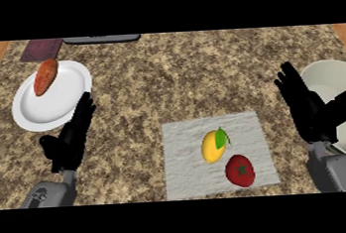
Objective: Pick the lemon from the placemat and place it in the bowl
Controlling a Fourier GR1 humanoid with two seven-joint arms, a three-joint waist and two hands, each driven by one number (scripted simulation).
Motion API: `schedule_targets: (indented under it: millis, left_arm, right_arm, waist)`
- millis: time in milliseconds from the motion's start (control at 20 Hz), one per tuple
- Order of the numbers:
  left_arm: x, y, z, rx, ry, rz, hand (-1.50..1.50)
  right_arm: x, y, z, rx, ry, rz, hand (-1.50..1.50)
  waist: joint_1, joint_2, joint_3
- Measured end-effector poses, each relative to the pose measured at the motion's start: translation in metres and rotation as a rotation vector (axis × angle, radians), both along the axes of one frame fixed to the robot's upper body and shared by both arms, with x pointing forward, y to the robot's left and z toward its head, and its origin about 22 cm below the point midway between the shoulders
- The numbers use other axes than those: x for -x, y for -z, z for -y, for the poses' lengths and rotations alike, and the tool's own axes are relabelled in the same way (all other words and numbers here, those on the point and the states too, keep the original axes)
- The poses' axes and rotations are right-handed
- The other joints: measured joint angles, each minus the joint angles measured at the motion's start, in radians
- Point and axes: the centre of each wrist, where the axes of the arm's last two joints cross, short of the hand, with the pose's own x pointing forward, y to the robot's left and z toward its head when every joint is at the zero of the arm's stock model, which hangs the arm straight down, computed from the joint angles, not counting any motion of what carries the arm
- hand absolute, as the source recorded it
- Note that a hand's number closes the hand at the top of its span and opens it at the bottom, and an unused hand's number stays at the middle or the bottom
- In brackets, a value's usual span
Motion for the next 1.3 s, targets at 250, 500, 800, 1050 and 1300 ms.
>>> schedule_targets:
  millis: [250,500,800,1050,1300]
  left_arm:
    - [-0.009,-0.018,0.006,-0.023,0.006,0.040,0.00]
    - [-0.011,-0.023,0.011,-0.015,0.019,0.050,0.00]
    - [-0.012,-0.029,0.020,0.003,0.040,0.048,0.00]
    - [-0.010,-0.035,0.019,-0.006,0.039,0.052,0.00]
    - [-0.005,-0.036,0.022,-0.005,0.041,0.052,0.00]
  right_arm:
    - [0.020,0.015,-0.067,0.107,0.025,-0.057,1.50]
    - [0.029,0.035,-0.070,0.363,0.259,-0.009,-1.50]
    - [0.059,0.041,-0.135,0.341,0.496,0.271,-1.50]
    - [0.084,0.047,-0.153,0.431,0.566,0.361,-1.50]
    - [0.093,0.044,-0.146,0.502,0.632,0.274,-1.50]
  waist:
    - [-0.010,-0.017,-0.009]
    - [-0.035,-0.030,-0.020]
    - [-0.034,-0.031,-0.014]
    - [-0.034,-0.029,-0.015]
    - [-0.038,-0.027,-0.017]
